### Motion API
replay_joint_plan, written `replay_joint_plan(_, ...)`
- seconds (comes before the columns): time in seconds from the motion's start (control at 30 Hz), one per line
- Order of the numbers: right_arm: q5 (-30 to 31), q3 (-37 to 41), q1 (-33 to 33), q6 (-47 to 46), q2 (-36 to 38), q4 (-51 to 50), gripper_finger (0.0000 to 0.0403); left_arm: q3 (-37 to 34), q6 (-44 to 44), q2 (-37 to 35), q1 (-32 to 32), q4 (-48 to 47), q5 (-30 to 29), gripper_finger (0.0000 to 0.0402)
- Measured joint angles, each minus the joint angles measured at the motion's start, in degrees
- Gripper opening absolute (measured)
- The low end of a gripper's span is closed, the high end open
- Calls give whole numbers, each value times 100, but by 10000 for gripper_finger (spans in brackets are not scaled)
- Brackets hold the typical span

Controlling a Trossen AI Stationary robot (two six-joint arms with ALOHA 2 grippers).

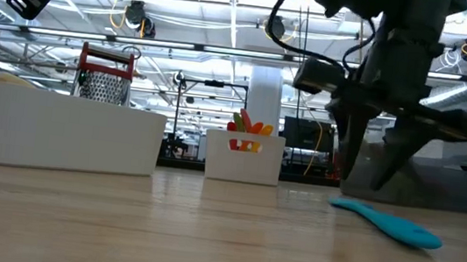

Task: Pick & Place Kitchen Items
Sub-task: Put the blue spatula into the top white bin

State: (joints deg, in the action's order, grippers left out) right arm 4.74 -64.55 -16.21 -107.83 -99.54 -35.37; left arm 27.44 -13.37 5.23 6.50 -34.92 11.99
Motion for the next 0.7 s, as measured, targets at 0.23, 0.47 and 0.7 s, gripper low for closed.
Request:
replay_joint_plan(0.23, -198, 0, 199, 338, -36, 21, 142, 1, 7, -2, 1, -2, 0, 69)
replay_joint_plan(0.47, -186, -4, 232, 358, -18, 45, 140, 0, 8, -2, 1, -1, 0, 69)
replay_joint_plan(0.7, -323, -7, 141, 455, -16, 399, 141, 0, 13, -2, 2, -2, 0, 69)
